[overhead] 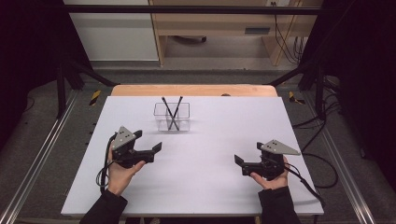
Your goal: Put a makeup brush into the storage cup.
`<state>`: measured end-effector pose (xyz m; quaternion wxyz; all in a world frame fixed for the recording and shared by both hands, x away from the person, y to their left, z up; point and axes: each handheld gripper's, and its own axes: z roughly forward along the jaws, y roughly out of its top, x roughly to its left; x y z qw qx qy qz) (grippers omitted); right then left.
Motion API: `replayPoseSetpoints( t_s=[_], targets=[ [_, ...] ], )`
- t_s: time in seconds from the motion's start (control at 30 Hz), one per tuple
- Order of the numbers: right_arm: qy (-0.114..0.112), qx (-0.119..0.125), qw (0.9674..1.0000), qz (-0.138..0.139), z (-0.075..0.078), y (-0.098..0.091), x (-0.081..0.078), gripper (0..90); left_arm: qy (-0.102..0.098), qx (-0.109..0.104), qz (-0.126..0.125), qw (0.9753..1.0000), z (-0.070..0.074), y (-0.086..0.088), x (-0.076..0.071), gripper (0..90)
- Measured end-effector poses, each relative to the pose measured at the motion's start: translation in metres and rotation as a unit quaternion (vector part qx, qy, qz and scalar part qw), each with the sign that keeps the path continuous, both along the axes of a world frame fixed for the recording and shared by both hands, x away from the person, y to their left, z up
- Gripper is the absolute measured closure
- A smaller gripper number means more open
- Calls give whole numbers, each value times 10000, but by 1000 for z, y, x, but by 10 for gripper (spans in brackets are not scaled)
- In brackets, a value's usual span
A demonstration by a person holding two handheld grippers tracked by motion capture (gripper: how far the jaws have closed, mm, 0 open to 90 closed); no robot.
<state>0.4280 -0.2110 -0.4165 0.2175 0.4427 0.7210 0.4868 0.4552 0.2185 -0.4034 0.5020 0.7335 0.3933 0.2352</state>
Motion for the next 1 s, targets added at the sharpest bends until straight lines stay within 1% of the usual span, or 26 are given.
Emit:
replayPoseSetpoints(
  t_s=[0.1, 0.23, 0.33, 0.4, 0.57, 0.77, 0.83, 1.0],
  targets=[
    [1, -8, 10000, 2, 0, 0, 0, 14, 14, -23, 7, 10000, -1, 3, -4, 93],
    [-4, -10, 10000, 14, 0, 0, 0, 14, 43, 28, -1, 10000, -4, 10, -10, 92],
    [12, -29, 10000, 17, 0, 0, -1, 14, 104, 15, 26, 9999, -8, 15, -14, 90],
    [-3, -22, 10000, 9, 0, -1, -1, 14, 134, 53, 37, 9999, -11, 18, -17, 88],
    [-4, -7, 10000, 1, 1, -2, -2, 14, 211, 73, 96, 9997, -17, 26, -25, 84],
    [-4, -15, 10000, -3, 1, -3, -2, 15, 255, 86, 229, 9994, -22, 32, -26, 81],
    [-5, -13, 10000, -8, 1, -3, -3, 15, 283, 49, 235, 9993, -22, 34, -26, 80],
    [20, 9, 10000, -22, 0, -4, -3, 15, 306, 49, 259, 9992, -24, 36, -26, 79]
  ],
)
